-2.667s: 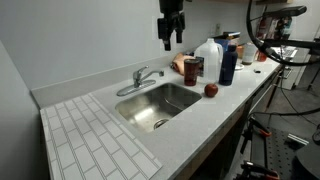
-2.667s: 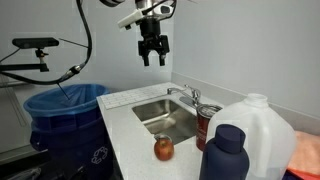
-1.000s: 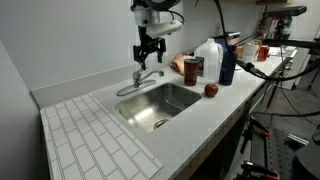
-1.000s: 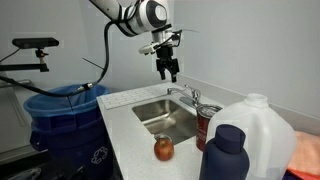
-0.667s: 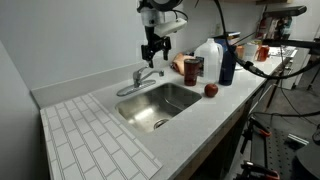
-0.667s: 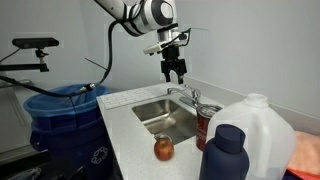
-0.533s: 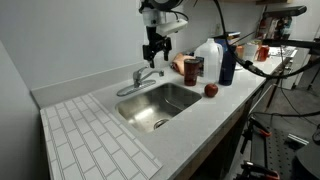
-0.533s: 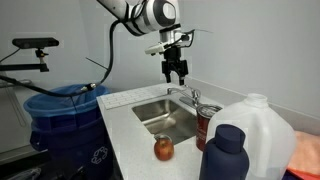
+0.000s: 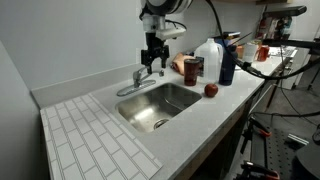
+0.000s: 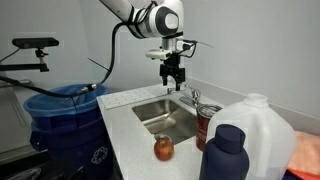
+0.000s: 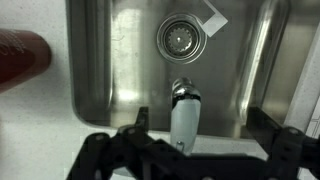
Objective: Turn the tap nozzle all the way to the left
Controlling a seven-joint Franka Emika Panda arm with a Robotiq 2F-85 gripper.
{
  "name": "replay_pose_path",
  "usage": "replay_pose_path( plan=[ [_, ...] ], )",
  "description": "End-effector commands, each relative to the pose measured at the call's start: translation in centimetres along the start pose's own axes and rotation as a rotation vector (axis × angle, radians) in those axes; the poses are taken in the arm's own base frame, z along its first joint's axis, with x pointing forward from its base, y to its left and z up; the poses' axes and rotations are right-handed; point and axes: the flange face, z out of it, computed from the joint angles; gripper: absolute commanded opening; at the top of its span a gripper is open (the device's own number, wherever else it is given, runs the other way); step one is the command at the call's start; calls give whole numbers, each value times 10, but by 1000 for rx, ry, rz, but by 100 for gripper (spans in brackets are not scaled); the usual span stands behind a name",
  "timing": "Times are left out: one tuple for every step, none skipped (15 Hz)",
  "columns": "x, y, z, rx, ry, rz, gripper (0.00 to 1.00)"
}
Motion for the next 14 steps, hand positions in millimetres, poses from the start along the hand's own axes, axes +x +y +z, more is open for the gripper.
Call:
replay_pose_path(
  plan=[
    [5, -5, 14, 17, 34, 2, 100],
    [5, -7, 18, 19, 39, 3, 100],
    [6, -10, 22, 24, 44, 4, 100],
    [7, -13, 25, 29, 46, 7, 100],
    [7, -16, 29, 32, 46, 9, 100],
    [6, -22, 32, 33, 45, 7, 100],
    [5, -27, 35, 36, 43, 1, 100],
    [4, -33, 36, 35, 43, -4, 100],
    [3, -40, 37, 39, 41, -9, 100],
    [2, -44, 36, 37, 41, -13, 100],
    [2, -45, 36, 41, 41, -15, 100],
    [2, -49, 35, 46, 37, -17, 100],
    [1, -53, 35, 47, 40, -21, 100],
    [1, -58, 34, 52, 39, -27, 100]
  ],
)
